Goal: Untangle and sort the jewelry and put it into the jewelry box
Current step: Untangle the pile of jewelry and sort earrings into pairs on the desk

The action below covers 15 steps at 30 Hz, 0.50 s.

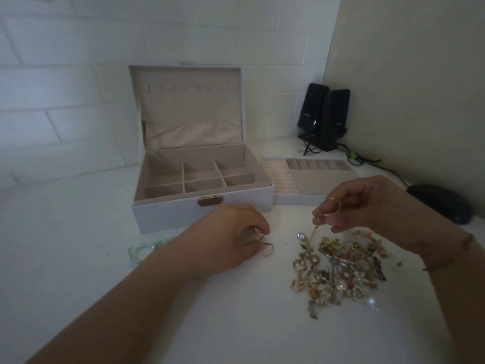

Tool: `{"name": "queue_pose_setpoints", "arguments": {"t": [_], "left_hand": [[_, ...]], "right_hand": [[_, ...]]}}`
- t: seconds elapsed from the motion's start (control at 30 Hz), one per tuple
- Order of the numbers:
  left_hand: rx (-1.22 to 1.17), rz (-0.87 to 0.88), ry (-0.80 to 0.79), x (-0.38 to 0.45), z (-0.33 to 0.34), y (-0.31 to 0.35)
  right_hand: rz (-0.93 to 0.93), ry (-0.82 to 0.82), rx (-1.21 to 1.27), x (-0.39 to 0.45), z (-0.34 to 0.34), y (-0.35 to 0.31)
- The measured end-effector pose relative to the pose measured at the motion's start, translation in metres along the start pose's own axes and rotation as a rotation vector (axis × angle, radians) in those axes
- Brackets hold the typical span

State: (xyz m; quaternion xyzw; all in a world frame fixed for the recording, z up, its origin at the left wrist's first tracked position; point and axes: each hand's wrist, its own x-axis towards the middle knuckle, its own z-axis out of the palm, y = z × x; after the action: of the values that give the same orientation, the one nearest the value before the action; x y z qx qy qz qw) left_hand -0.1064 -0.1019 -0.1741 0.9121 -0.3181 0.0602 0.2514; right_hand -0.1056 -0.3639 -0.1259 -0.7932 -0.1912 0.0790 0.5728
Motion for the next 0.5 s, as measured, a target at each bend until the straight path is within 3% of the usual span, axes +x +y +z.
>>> {"name": "queue_pose_setpoints", "arguments": {"t": [0.23,0.5], "left_hand": [[-0.172,-0.02,0.167,0.0,0.005,0.017],[-0.567,0.006,0.182,0.004,0.015,0.032]], "right_hand": [[-0.098,0.02,0.15,0.0,0.015,-0.011],[-0.161,0.056,0.237,0.002,0.03,-0.015]]}}
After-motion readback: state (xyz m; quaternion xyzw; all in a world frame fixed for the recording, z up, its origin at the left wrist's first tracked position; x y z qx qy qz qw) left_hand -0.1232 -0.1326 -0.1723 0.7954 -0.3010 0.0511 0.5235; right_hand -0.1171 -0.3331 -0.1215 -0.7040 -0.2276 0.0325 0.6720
